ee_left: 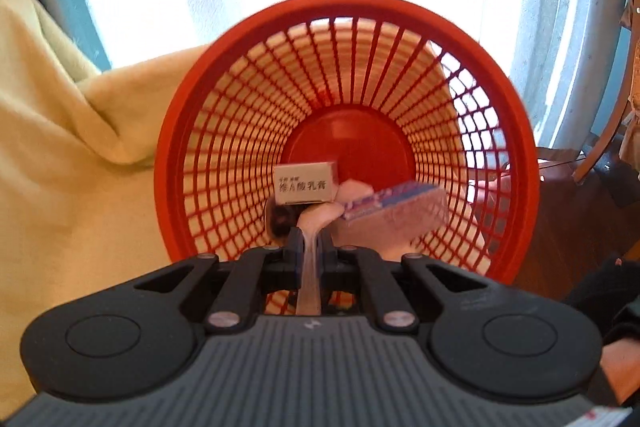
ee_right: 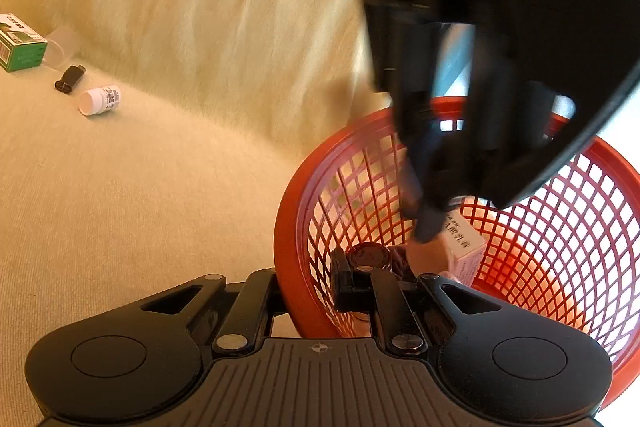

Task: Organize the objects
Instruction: 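Withdraw the open left gripper and move it to the white pill bottle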

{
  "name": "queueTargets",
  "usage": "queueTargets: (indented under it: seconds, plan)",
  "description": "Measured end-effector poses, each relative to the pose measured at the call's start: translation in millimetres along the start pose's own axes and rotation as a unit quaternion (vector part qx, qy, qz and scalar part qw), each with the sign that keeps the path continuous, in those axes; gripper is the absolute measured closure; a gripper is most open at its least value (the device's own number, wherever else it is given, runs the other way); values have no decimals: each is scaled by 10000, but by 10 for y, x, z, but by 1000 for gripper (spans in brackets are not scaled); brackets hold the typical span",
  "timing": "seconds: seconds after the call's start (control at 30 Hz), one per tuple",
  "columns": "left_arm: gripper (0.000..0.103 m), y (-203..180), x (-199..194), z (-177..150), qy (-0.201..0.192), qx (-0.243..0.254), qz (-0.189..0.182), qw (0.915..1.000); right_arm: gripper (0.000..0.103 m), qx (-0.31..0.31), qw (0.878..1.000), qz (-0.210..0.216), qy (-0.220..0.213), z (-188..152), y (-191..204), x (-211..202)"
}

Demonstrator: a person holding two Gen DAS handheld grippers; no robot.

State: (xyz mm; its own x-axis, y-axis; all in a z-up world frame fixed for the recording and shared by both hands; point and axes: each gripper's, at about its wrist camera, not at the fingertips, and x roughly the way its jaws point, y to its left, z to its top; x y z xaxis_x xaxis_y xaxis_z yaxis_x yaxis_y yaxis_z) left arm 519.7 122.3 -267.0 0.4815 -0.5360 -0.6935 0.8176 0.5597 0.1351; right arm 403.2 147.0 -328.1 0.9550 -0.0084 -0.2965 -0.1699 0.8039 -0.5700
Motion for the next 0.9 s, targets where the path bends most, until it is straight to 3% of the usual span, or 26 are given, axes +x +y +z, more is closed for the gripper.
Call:
queueTargets:
  seconds: [0.23,0.37,0.53,0.77,0.9]
  plan:
    - [95,-65,207,278,-42,8,-215,9998,96,5,10000,1,-2,5,-4,-1]
    - [93,6,70,312,-331,-169,-190,9991,96,27,10000,11,-13,20,-10,15]
    - [92,164,-229,195,-363,-232,253,9987,96,42,10000,18,-13,26,-16,7]
    - [87,557,-745,-223,-134,-532,1023,9932,96,37,10000,21,-17,14,-36,-12]
    - [70,897,-1063,-558,47,-845,1549,9843,96,35,10000,20,-19,7,-46,-22]
